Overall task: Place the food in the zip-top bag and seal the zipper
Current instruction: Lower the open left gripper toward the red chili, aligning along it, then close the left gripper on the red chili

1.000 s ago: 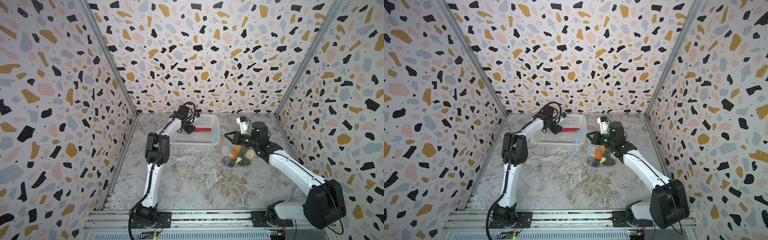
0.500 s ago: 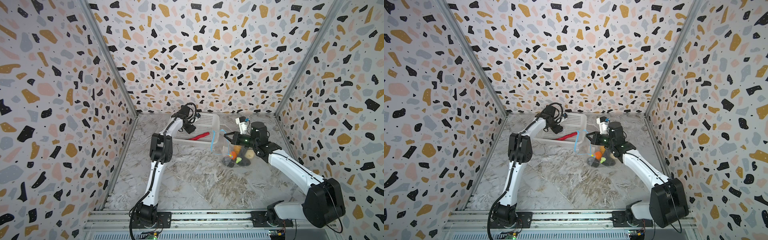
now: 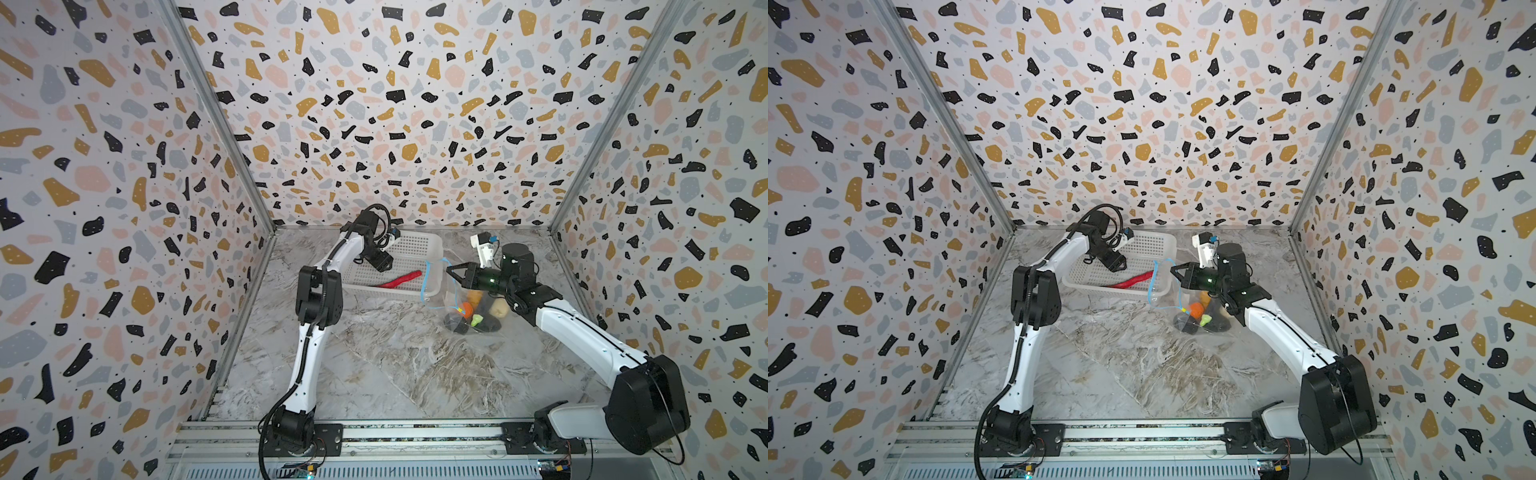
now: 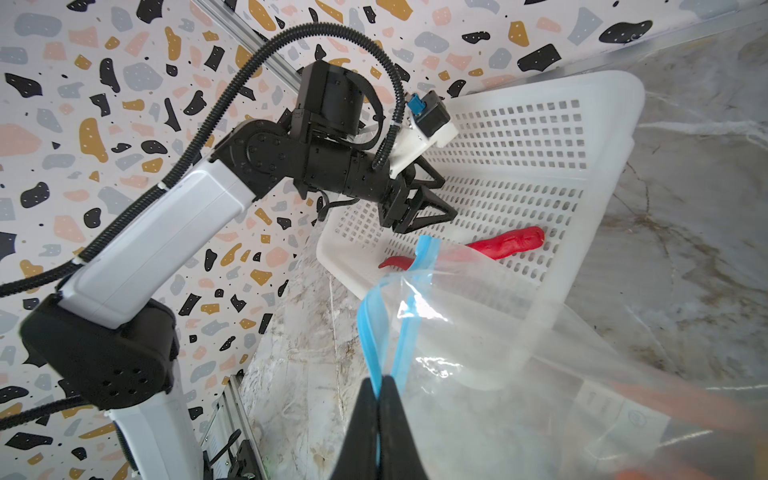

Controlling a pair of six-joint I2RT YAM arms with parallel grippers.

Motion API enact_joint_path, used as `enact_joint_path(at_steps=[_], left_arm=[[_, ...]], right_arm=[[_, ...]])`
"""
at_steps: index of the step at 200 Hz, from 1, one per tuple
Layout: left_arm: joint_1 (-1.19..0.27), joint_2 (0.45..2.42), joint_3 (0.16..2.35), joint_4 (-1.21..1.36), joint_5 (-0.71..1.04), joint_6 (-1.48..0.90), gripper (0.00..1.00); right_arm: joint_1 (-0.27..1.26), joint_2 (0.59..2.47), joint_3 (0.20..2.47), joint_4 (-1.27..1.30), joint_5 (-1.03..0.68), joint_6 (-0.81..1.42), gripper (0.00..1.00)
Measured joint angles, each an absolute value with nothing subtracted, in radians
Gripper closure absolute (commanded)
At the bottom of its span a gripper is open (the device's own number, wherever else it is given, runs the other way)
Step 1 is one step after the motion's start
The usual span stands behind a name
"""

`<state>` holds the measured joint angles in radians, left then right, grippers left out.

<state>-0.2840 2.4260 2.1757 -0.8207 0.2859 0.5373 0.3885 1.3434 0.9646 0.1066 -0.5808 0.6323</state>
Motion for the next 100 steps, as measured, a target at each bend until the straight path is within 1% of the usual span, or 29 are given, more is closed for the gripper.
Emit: enact_joint_path(at_steps=[20,42,100], left_arm=[[-0.294,2.321,2.085,-0.823,0.289,0.538,0.38],[-0.318,2.265,2.042,-0.823,0.277,0.538,0.39],[-0.379,2.281,1.954,-0.825,0.218,0.538,0.38]], right_arm=[[0.389,1.343,0.964,0.114,-0.589,0.635,1.00],[0.389,1.343,0.964,0.119,-0.595,0.636,1.00],[0.389,1.338,0.955,0.129,-0.608,0.639,1.00]])
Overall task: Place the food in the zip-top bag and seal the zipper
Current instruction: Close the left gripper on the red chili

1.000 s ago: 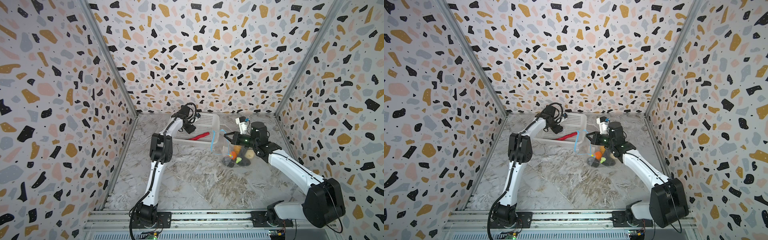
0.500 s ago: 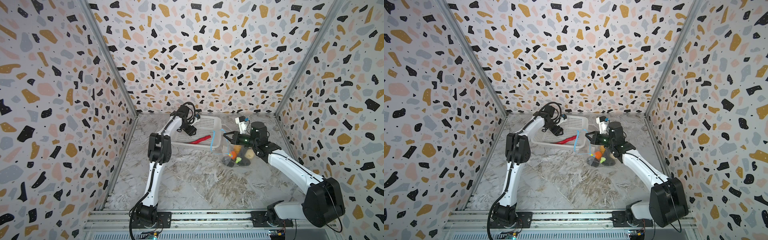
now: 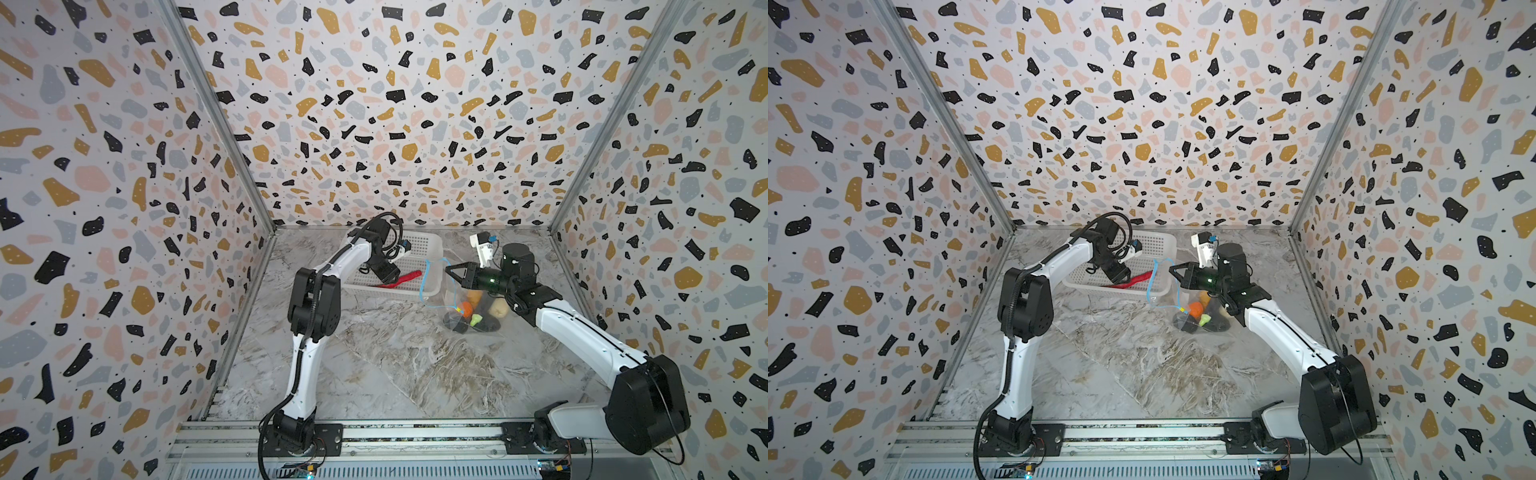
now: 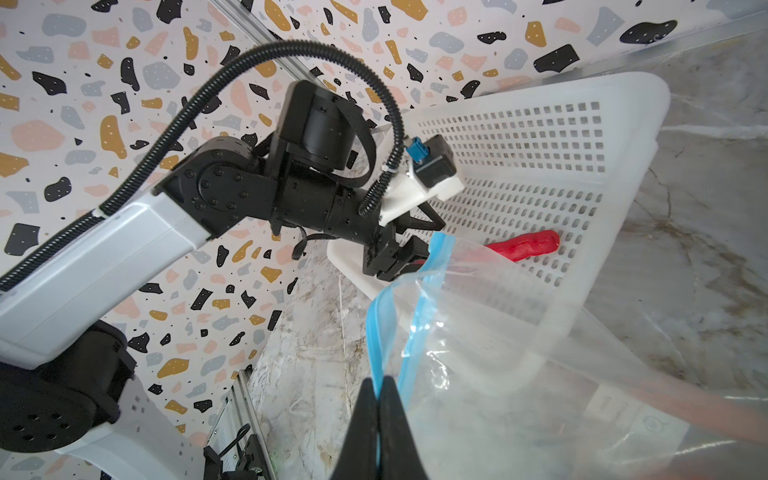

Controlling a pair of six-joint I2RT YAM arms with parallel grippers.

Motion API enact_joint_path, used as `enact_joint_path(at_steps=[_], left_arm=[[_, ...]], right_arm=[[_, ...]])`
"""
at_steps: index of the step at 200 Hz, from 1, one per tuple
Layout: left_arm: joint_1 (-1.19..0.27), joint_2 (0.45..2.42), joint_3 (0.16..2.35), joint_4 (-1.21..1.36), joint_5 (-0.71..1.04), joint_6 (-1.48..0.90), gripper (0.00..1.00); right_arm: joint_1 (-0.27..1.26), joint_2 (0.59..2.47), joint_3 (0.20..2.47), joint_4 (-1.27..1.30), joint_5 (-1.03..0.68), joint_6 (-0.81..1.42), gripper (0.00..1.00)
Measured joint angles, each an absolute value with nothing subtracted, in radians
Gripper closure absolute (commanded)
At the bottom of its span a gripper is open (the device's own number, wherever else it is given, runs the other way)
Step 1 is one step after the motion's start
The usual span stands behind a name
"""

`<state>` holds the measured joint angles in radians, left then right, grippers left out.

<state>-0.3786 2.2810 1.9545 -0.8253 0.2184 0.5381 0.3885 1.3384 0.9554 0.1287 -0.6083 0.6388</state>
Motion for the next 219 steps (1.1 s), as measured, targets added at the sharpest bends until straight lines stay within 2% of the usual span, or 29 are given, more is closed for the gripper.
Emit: enact_joint_path(at_steps=[117,131,145,173,219], left_arm=[[-0.404,2.305,1.890,-0.766,0.088,0.526,0.41],[-0.405,2.305,1.892,-0.762,0.087,0.525,0.46],[-0.405,2.305,1.892,-0.762,0.086,0.523,0.56],[-0.406,2.322,1.913,-0.762,0.087,0.521,0.66],[-0.406,2.347,1.951,-0.784,0.095,0.524,0.76]], right_arm=[[0.376,1.326,0.930,0.158,-0.627,0.650,1.00],[0.373,1.325,0.928,0.159,-0.631,0.650,1.00],[0.370,1.320,0.923,0.159,-0.635,0.651,1.00],[0.364,1.314,0.921,0.160,-0.641,0.653,1.00],[0.344,1.296,0.920,0.161,-0.642,0.653,1.00]])
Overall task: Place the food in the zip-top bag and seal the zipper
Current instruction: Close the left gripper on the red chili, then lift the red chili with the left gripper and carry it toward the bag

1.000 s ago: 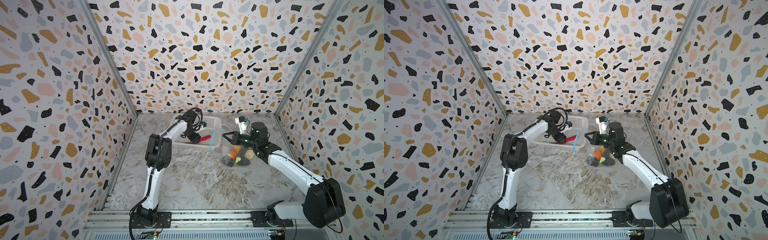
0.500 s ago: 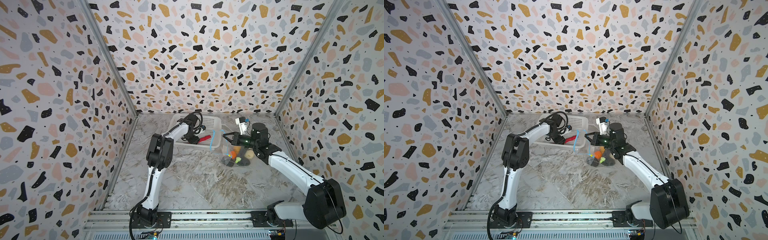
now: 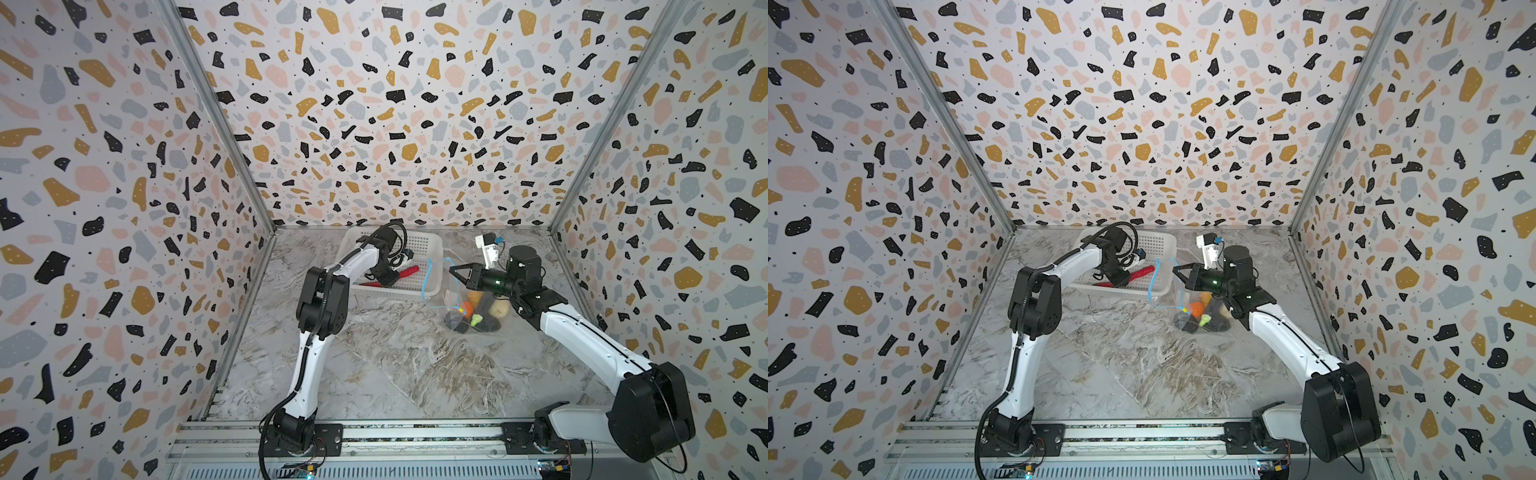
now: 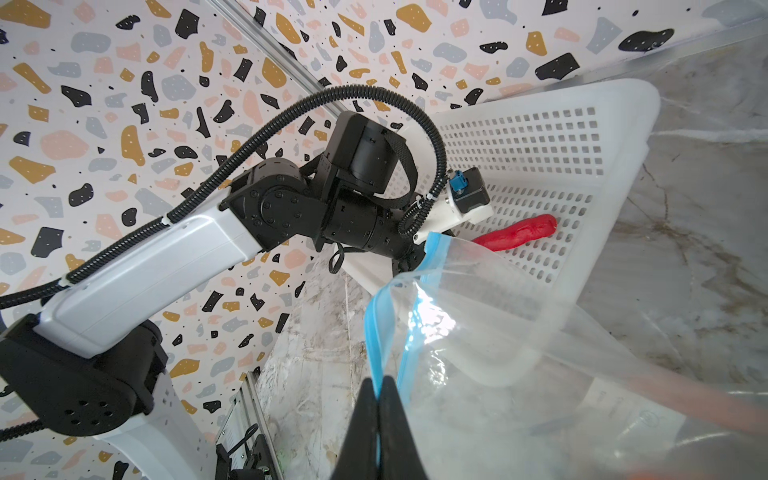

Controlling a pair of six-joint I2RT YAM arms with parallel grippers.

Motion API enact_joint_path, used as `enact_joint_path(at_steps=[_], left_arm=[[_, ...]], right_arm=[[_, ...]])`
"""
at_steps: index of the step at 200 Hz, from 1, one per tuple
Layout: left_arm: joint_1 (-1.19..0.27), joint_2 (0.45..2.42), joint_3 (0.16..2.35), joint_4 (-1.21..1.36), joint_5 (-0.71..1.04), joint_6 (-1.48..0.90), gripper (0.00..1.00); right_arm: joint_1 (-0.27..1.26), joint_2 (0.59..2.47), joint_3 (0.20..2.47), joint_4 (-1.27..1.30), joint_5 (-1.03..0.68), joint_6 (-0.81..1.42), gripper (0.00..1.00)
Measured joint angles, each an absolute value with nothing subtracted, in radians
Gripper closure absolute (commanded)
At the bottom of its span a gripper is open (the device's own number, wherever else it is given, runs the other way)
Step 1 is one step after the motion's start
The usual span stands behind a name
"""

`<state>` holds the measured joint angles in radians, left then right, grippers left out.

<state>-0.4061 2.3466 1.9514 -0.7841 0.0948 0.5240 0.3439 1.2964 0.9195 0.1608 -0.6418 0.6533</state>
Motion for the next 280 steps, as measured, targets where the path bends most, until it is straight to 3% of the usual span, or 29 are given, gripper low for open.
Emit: enact_joint_path(at_steps=[45,115,211,247,280], left_arm=[[-0.406,2.342,1.951,-0.786,0.097,0.523,0.89],[-0.382,2.263,1.916,-0.748,0.125,0.474,1.00],[-0.385,1.820,1.668,-0.686,0.167,0.260,1.00],[-0.484,1.626,1.557,-0.754,0.203,0.154,1.00],[-0.582,1.568,1.514,-0.835,0.264,0.069,1.00]], right_arm=[[0.329,1.285,0.905,0.170,-0.649,0.654,1.00],[0.317,1.280,0.883,0.190,-0.663,0.666,1.00],[0.319,1.315,0.920,0.168,-0.607,0.604,1.00],[0.337,1.342,0.953,0.134,-0.532,0.529,1.00],[0.354,1.347,0.974,0.118,-0.485,0.455,1.00]])
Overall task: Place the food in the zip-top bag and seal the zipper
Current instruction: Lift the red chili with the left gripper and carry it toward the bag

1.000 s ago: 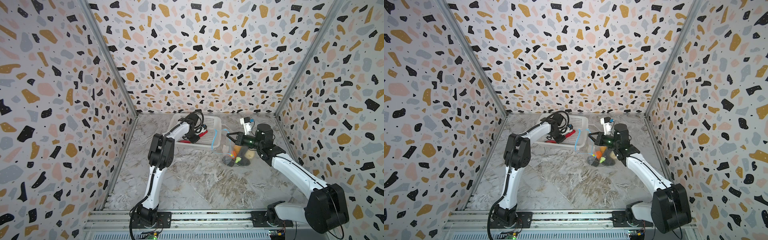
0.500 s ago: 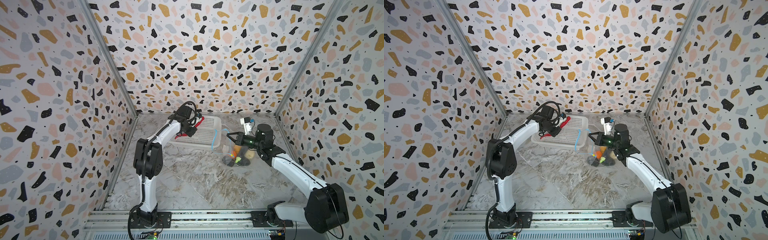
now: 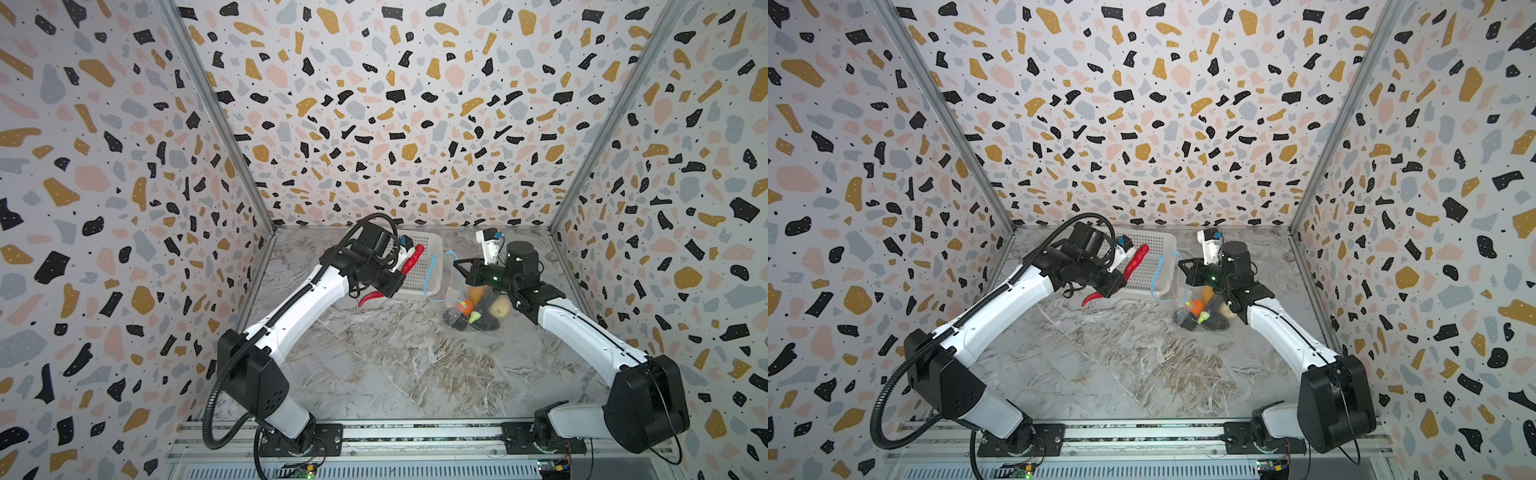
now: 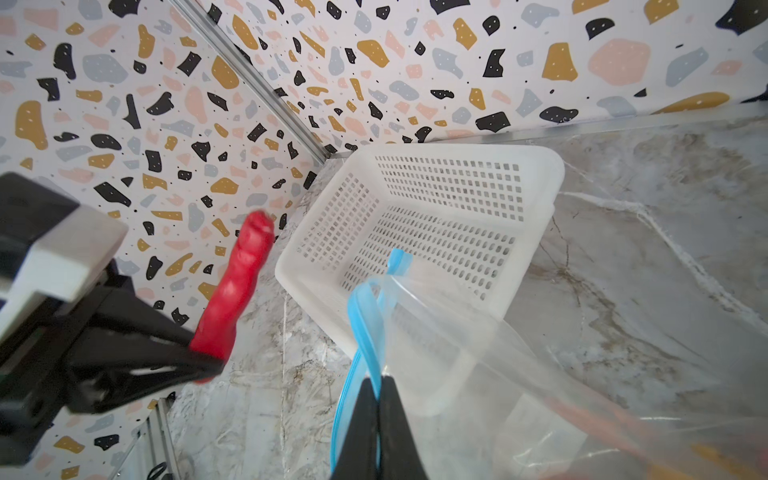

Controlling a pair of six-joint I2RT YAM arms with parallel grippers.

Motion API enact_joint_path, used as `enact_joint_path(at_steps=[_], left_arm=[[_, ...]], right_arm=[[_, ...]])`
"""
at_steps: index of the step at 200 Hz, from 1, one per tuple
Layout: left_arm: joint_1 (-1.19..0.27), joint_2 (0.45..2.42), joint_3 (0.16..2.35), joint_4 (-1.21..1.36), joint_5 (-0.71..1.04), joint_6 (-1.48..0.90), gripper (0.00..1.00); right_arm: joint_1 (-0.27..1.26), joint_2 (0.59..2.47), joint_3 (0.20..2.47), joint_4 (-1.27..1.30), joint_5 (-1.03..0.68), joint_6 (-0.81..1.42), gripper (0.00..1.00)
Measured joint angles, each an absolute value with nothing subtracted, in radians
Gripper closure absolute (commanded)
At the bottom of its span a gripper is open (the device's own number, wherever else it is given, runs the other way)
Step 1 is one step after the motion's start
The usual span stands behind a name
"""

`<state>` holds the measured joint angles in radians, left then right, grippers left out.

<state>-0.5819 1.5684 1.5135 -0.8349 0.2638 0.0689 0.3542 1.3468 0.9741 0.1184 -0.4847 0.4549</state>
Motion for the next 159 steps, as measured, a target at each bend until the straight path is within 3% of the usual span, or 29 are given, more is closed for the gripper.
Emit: enact_joint_path(at_steps=[85,159], left_arm=[[-0.666,1.579,1.505,-0.960,0.326,-0.013,1.00],[-0.670,1.655,1.538,-0.904,0.403,-0.057,1.00]], right_arm=[[0.501,1.345,1.086,-0.053,-0.380,0.338,1.00],[0.622,1.250,1.104,-0.154,-0.330,0.286,1.00]])
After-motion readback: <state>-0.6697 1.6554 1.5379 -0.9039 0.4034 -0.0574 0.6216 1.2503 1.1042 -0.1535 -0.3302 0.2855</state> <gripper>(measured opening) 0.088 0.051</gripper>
